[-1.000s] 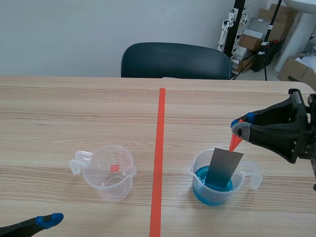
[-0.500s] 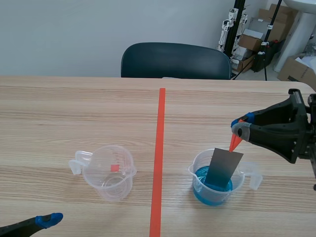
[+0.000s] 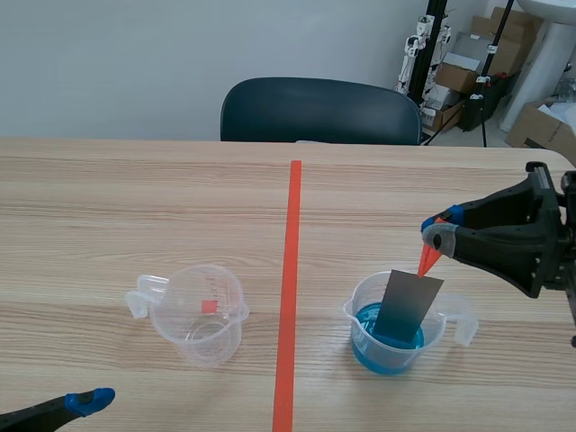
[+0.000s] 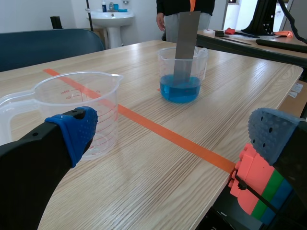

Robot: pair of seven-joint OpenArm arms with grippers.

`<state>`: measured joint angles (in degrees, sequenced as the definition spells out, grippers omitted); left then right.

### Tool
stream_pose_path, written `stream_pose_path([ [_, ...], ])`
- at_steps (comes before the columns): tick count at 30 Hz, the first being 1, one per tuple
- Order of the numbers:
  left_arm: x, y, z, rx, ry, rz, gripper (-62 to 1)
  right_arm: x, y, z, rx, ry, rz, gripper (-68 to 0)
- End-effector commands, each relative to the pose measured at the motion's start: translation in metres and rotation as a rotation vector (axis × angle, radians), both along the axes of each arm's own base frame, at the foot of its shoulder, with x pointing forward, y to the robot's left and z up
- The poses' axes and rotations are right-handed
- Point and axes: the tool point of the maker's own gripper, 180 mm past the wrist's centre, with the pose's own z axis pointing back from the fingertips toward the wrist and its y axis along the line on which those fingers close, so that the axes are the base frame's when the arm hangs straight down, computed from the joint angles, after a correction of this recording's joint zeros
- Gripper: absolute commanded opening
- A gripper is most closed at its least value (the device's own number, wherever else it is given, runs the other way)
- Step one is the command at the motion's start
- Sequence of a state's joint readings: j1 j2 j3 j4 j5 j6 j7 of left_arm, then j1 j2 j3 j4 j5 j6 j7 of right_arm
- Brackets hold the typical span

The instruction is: Do the redox reaction experiment. hold the plate still in the solution

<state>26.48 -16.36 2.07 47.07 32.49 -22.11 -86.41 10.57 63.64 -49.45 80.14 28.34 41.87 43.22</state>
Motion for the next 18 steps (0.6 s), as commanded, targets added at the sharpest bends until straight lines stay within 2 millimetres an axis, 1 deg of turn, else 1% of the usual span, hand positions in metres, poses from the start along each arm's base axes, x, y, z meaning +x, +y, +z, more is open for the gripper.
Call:
stream_pose_path([
  [1,-0.0004,0.0021,0.0093,-0.037,-0.033,0.007,1.4,0.0036,-0.0031,0.0074,0.0,-0.012,0.002,-67.1],
  [18,-0.0004,0.0021,0.0093,-0.037,-0.033,0.007,1.4,0.0036,-0.0031,0.0074,0.0,-0.012,0.002,-67.1],
])
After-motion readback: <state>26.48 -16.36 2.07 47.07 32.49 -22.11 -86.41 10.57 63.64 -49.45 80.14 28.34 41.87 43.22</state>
